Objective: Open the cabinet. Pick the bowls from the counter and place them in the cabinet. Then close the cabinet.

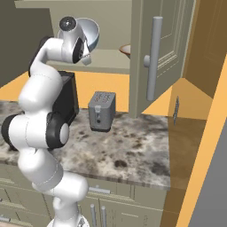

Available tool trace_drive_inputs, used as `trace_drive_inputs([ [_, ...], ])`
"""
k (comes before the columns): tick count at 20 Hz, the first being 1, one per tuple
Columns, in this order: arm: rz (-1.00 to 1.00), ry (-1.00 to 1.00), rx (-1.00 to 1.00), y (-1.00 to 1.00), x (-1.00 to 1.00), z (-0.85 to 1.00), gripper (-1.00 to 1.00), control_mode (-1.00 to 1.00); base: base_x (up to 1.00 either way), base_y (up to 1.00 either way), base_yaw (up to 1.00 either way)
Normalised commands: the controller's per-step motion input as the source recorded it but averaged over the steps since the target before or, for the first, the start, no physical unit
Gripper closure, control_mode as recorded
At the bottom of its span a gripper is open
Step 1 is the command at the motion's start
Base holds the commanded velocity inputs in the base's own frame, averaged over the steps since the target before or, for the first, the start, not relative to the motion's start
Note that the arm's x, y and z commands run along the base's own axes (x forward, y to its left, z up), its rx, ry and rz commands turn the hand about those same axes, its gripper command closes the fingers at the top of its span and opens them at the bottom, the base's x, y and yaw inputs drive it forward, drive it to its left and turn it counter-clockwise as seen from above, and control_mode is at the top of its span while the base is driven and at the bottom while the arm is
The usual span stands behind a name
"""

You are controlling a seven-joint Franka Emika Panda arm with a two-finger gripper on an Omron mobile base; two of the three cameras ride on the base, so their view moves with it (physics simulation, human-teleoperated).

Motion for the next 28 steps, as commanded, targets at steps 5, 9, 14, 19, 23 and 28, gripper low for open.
trace_drive_inputs([
  [5, 0.01, -0.04, 0.00, 0.05, -0.08, 0.00, -1.00, -1.00, 0.00, 0.00, 0.00],
  [9, 0.01, -0.15, 0.00, 0.00, -0.33, 0.04, -1.00, -1.00, 0.00, 0.00, 0.00],
  [14, 0.01, -0.19, 0.00, 0.00, -0.55, 0.23, -1.00, -1.00, 0.00, 0.00, 0.00],
  [19, 0.02, -0.20, 0.00, 0.00, -0.88, 0.23, -1.00, -1.00, 0.00, 0.00, 0.00],
  [23, 0.02, -0.12, 0.00, 0.00, -1.00, 0.06, -1.00, -1.00, 0.00, 0.00, 0.00],
  [28, 0.01, -0.09, 0.00, 0.00, -1.00, 0.23, -1.00, -1.00, 0.00, 0.00, 0.00],
])
